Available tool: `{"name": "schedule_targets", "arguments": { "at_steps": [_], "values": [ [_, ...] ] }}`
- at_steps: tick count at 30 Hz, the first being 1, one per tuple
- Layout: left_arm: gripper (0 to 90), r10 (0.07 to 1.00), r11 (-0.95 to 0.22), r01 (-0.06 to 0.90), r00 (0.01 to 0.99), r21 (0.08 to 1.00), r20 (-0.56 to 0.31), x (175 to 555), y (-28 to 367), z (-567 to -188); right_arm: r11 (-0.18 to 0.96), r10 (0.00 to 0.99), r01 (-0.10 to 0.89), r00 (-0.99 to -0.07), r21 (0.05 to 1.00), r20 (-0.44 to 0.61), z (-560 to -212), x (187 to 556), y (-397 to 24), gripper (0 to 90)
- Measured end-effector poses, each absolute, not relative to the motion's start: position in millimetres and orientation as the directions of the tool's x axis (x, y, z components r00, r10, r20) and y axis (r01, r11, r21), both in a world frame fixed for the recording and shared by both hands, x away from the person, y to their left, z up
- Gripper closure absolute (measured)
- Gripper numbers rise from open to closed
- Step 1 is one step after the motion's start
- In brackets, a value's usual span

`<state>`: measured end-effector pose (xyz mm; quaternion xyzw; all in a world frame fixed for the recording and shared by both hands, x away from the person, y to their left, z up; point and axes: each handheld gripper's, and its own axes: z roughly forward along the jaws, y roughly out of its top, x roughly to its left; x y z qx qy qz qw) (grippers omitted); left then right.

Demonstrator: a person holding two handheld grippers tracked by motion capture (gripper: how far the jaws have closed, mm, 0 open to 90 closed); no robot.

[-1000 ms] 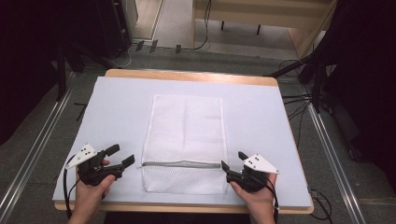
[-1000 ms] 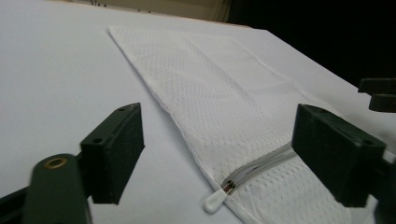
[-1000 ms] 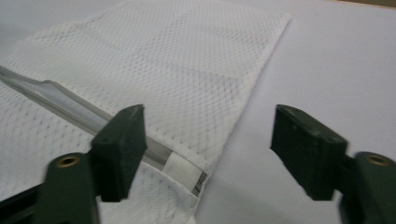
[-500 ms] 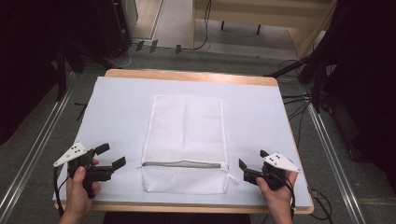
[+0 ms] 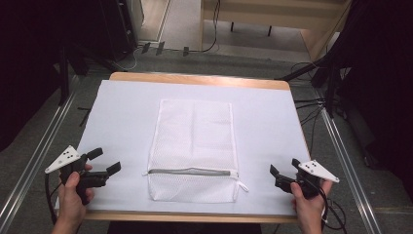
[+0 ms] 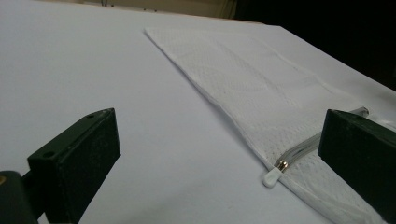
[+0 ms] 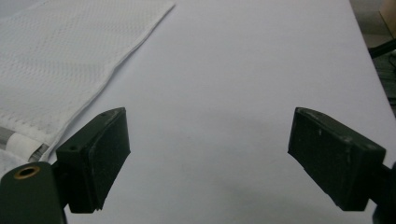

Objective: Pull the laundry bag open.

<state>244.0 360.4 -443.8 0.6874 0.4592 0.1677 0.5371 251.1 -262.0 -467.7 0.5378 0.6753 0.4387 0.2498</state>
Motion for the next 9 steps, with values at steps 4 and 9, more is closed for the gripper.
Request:
{"name": "schedule_targets", "arguments": {
  "at_steps": [4,9],
  "values": [
    [0.0,0.811,-0.003,0.455,0.522,0.89,-0.264,245.0,362.3,-444.6,0.022,0.948,0.502,-0.285,0.865,0.142,-468.4,251.6,-268.2,13.2],
    [0.0,0.809,-0.016,0.466,0.526,0.884,-0.263,246.4,360.9,-446.8,0.036,0.948,0.51,-0.289,0.86,0.131,-469.2,253.0,-263.2,13.2]
  ]
}}
